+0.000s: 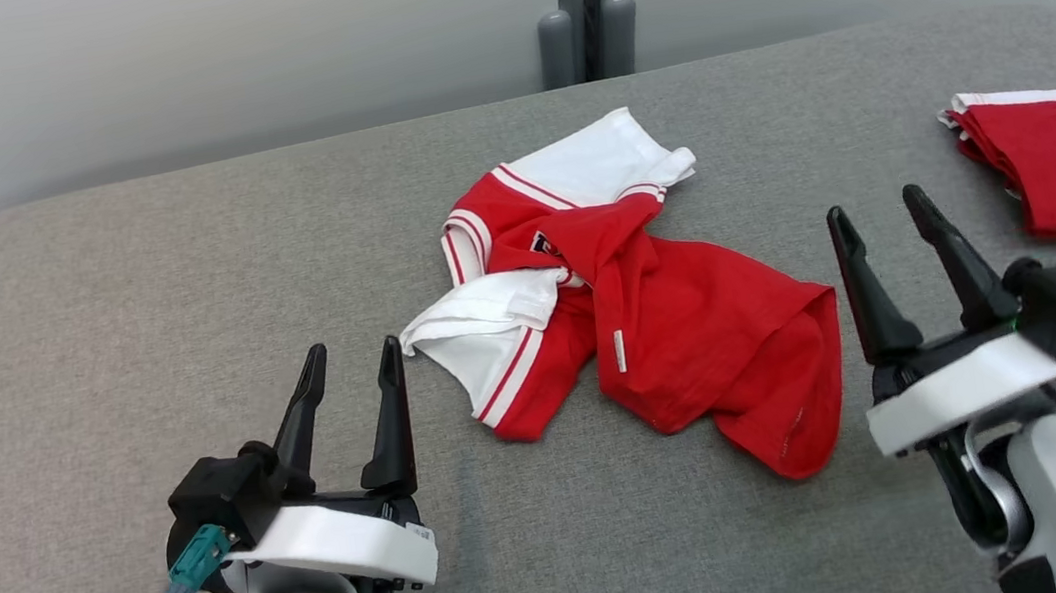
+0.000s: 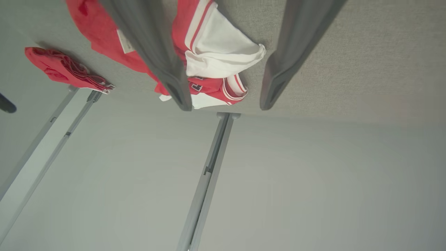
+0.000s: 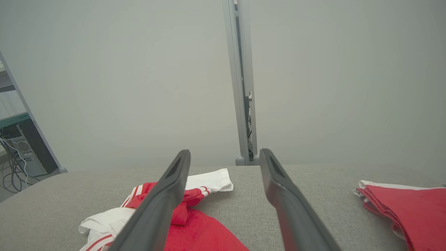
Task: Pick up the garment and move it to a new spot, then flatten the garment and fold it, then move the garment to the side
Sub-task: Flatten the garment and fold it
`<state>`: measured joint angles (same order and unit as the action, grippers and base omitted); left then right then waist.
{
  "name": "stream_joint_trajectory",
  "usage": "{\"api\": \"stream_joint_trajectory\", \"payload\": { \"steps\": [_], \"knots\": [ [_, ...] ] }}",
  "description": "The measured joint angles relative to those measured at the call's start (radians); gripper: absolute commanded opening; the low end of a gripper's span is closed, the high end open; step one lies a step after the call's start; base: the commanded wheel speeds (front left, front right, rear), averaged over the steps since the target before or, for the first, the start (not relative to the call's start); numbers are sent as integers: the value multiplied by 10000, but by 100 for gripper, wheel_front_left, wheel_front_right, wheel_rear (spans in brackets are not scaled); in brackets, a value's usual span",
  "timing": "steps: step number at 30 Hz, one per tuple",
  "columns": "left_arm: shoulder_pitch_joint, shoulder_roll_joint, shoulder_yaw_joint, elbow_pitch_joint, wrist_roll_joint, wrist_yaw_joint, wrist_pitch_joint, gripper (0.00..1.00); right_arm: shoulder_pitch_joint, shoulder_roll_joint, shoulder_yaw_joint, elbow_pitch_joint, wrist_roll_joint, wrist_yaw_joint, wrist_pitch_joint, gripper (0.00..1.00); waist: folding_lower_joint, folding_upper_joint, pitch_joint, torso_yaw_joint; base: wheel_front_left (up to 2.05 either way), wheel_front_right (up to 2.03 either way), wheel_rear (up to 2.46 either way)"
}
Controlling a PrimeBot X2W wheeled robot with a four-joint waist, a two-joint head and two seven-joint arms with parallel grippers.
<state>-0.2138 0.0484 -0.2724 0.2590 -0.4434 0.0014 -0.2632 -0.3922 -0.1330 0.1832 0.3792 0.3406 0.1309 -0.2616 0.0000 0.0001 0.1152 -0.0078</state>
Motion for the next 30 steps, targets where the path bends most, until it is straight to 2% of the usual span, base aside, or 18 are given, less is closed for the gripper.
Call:
{"api": "stream_joint_trajectory", "payload": {
  "steps": [4,10,15,19,22,23,24,25,26,27,28,30],
  "knots": [
    [-40,8,117,337,8,56,0,100,1092,464,-435,-1538,-1087,0,280,100,0,0,78,-327,0,0,0],
    [-654,6,-144,848,527,-33,0,100,1821,761,-844,-3058,-1540,0,861,100,0,0,428,-715,0,0,0],
    [-1518,111,-794,2069,1145,-186,504,100,1939,821,-961,-3641,-1645,0,1120,100,0,0,810,-1131,0,0,0],
    [-2435,157,-1267,2669,1498,-449,1053,100,1986,832,-1024,-3726,-1513,0,1114,100,0,0,1169,-1470,0,0,0],
    [-2898,253,-1532,3135,1764,-447,1515,100,1988,832,-1039,-3701,-1379,0,1041,100,0,0,1384,-1738,0,0,0],
    [-3033,309,-1618,3298,1904,-422,1643,100,1987,830,-1045,-3680,-1354,0,1011,100,0,0,1442,-1824,0,0,0],
    [-3835,456,-1732,4240,2382,364,2146,100,1977,834,-1018,-3511,-1210,0,836,100,0,0,1726,-2296,0,0,0],
    [-3888,470,-1768,4343,2416,364,2215,100,1977,836,-1018,-3480,-1197,0,819,100,0,0,1740,-2323,0,0,0],
    [-3904,489,-1787,4429,2428,357,2261,89,1977,834,-1018,-3446,-1143,0,794,100,0,0,1749,-2347,0,0,0],
    [-3905,500,-1789,4491,2420,347,2255,10,1977,834,-1016,-3405,-1085,0,792,100,0,0,1752,-2363,0,0,0],
    [-3916,508,-1776,4527,2393,336,2203,0,1977,834,-1011,-3382,-1081,0,790,100,0,0,1753,-2370,0,0,0],
    [-3988,499,-1724,4544,2270,257,2046,0,1976,836,-1022,-3344,-1012,0,769,100,0,0,1755,-2344,0,0,0]
  ]
}}
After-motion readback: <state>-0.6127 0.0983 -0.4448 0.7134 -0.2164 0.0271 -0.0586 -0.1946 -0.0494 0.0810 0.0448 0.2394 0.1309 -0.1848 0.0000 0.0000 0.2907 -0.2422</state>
